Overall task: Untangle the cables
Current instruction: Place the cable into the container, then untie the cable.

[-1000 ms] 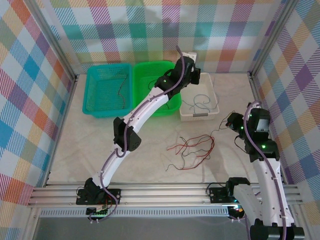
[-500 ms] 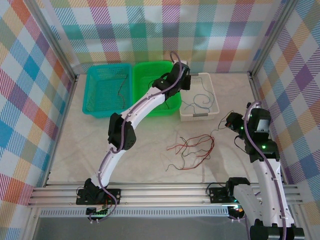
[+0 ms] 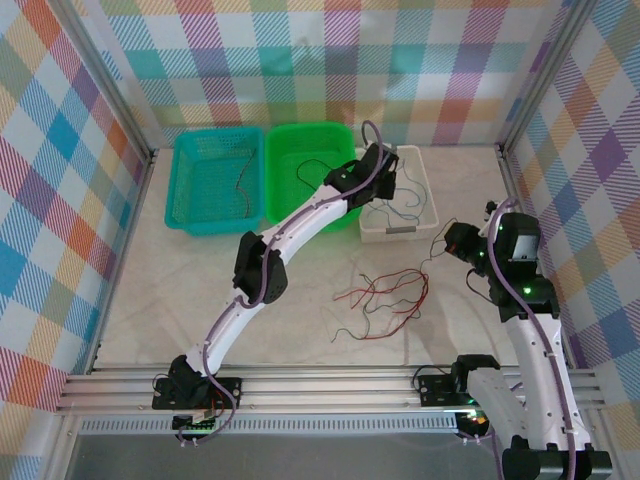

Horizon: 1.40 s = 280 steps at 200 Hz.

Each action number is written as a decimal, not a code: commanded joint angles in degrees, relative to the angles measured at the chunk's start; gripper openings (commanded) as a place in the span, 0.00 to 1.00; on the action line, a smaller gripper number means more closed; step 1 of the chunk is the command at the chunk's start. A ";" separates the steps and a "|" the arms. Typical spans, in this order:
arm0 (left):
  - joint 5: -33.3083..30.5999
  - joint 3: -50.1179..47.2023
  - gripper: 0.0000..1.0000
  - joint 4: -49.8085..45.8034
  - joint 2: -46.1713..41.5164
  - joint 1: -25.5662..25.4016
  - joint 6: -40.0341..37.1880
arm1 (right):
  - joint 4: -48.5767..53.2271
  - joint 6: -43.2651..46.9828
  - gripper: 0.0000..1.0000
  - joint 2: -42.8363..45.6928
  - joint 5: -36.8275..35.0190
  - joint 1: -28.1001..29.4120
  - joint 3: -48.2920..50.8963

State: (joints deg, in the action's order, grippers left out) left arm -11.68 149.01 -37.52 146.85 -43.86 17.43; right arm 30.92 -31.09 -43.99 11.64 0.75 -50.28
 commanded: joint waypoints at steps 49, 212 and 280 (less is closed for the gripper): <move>-0.69 1.26 0.59 -5.42 -1.82 -0.17 0.08 | -0.27 -1.05 0.00 -0.81 4.07 1.38 -3.21; 24.09 -79.73 0.87 31.58 -50.06 -11.79 -2.87 | -2.34 -7.91 0.00 -6.46 22.73 2.03 -17.55; 23.87 -78.27 0.83 30.64 -42.21 -13.45 -6.53 | -1.48 -9.21 0.00 -5.10 25.68 2.58 -18.89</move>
State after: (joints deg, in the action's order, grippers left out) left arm 11.07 69.36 -8.78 103.68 -56.99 12.53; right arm 30.48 -39.48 -50.22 35.03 2.87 -67.00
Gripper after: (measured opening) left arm 0.839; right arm 0.068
